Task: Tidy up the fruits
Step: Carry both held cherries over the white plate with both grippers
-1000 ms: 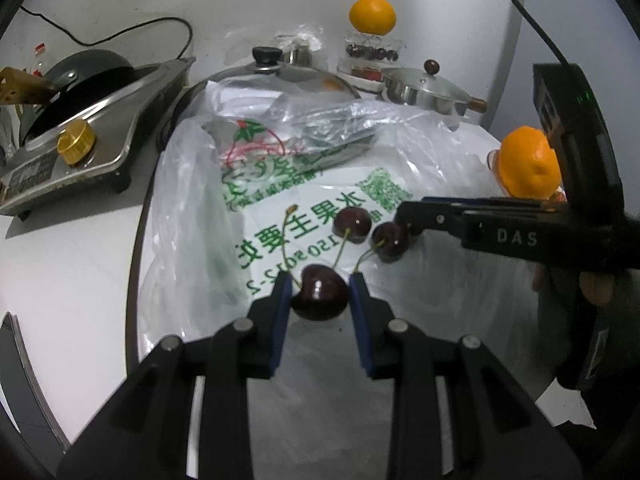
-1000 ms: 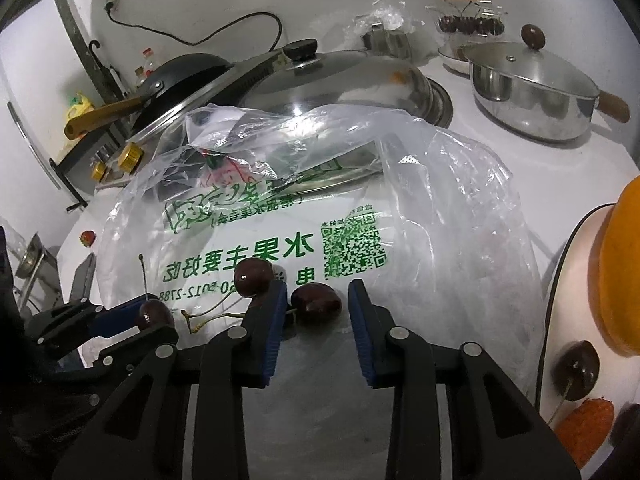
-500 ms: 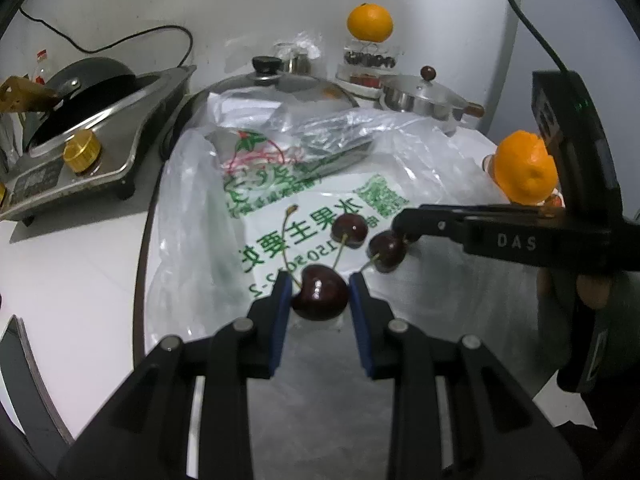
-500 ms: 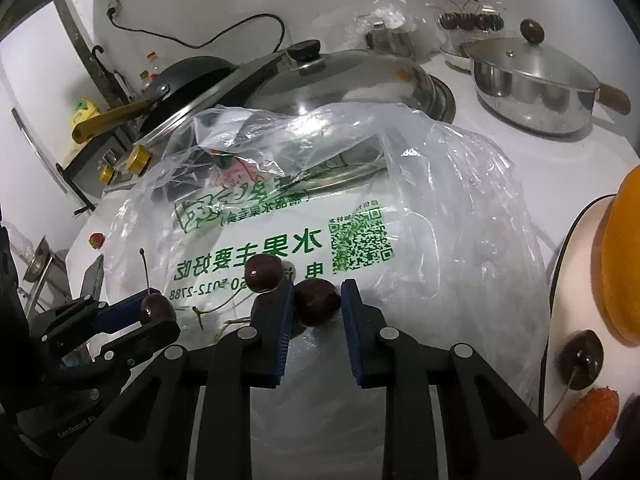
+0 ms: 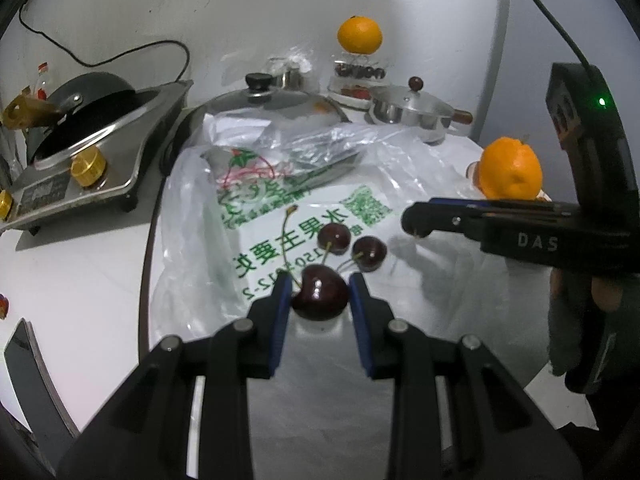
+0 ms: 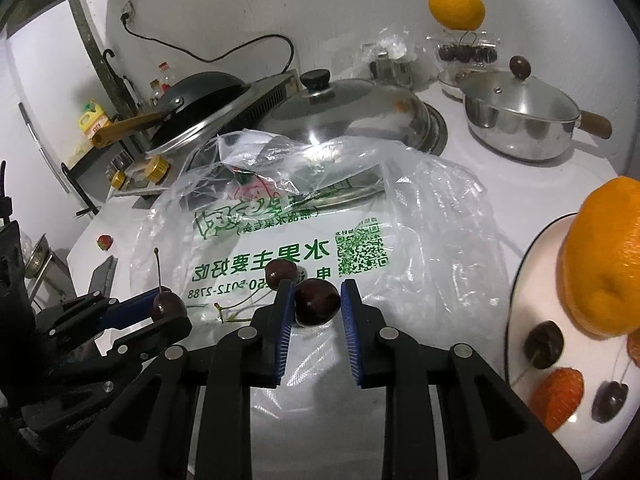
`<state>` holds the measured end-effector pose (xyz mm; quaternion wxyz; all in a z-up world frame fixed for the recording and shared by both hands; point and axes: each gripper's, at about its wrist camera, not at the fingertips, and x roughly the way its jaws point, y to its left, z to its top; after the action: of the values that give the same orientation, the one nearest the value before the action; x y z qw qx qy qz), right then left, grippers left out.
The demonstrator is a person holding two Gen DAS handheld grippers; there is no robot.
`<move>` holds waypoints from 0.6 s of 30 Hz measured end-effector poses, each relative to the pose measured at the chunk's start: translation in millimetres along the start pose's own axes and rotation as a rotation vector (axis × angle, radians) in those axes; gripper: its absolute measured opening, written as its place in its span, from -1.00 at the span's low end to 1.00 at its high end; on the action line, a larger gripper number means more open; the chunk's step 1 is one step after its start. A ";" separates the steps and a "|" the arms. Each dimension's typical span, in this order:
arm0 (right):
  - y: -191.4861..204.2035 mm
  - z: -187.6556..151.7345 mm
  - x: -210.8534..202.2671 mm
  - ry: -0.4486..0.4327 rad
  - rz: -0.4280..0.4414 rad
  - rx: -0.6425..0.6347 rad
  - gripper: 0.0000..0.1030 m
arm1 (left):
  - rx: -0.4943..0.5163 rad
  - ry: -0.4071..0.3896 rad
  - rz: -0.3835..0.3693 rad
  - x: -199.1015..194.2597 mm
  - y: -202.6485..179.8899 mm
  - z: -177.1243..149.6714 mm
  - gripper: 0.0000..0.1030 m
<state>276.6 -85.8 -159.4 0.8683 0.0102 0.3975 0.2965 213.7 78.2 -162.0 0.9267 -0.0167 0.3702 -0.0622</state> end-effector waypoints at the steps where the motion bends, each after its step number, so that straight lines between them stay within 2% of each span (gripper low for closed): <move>1: 0.2 -0.5 -2.4 -0.003 -0.001 -0.001 -0.50 | 0.002 -0.003 -0.001 -1.2 -1.3 0.4 -0.41; 18: -6.6 -11.1 -43.7 -0.053 -0.035 -0.003 -0.50 | 0.040 -0.037 -0.023 -15.7 -27.7 7.9 -0.41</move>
<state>250.0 -116.6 -138.7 0.8836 0.0099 0.3741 0.2815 205.0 52.6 -143.4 0.9327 -0.0036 0.3517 -0.0797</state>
